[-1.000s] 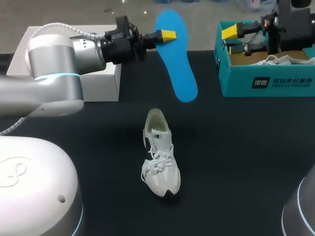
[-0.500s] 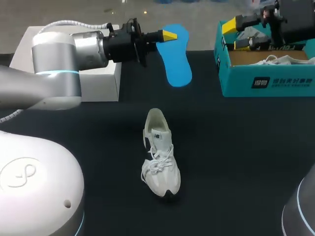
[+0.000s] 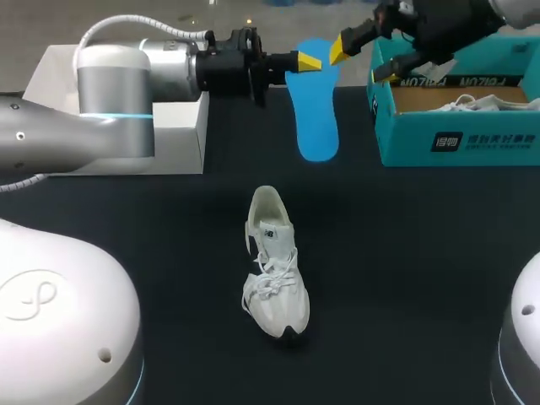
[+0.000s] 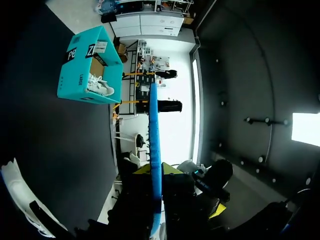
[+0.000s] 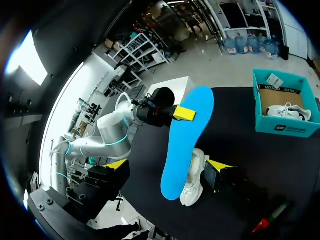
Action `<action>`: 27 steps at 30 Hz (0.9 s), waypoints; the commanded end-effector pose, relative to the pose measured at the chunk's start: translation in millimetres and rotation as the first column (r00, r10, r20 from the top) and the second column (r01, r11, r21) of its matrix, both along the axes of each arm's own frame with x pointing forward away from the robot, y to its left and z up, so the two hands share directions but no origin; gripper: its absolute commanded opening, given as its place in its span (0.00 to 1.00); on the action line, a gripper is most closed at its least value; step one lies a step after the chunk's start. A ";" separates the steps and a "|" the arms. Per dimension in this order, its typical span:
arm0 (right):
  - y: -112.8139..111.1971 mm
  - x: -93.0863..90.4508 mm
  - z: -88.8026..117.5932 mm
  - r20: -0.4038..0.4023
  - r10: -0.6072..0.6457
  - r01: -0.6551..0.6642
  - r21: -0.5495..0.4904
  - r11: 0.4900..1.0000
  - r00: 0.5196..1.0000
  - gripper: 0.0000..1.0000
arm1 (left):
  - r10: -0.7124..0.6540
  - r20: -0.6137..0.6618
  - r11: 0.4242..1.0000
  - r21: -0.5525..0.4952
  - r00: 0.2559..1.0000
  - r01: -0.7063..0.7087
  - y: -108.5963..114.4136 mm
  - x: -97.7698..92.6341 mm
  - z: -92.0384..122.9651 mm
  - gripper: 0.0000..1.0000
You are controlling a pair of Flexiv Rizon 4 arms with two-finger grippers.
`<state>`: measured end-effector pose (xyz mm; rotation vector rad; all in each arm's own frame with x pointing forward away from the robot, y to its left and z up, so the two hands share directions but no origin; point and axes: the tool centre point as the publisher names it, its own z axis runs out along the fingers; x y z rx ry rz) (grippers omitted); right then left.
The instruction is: Take the shoe out of the shoebox, open the shoe tongue, remove and reinsert the insole, then place the shoe into the shoebox
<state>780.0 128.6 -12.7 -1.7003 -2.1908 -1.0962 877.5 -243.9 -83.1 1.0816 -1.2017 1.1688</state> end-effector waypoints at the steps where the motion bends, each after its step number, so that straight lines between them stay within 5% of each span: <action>1: 7.4 6.9 9.1 -0.028 -0.117 0.092 -0.450 0.888 0.993 1.00 | -0.034 -0.010 0.999 0.012 0.999 0.034 -9.9 1.7 0.9 0.00; 7: 7.4 6.9 9.1 -0.028 -0.117 0.092 -0.450 0.888 0.993 1.00 | -0.029 -0.030 0.997 0.069 0.999 0.031 -16.0 -5.3 -1.5 0.00; 11: 24.5 5.5 5.9 -0.077 -0.234 0.156 -0.540 0.827 0.969 1.00 | -0.022 -0.033 0.998 0.054 0.999 0.023 -17.9 -7.0 -3.3 0.00; 18: 42.0 10.2 -3.4 -0.141 -0.294 0.172 -0.551 0.817 0.945 1.00 | -0.015 -0.055 0.999 0.031 0.998 0.016 -17.8 -8.2 -6.9 0.00; 27: 39.8 12.3 -5.0 -0.138 -0.315 0.164 -0.626 0.763 0.939 1.00 | -0.018 -0.049 0.996 0.086 0.999 0.022 -14.7 -12.2 -7.4 0.00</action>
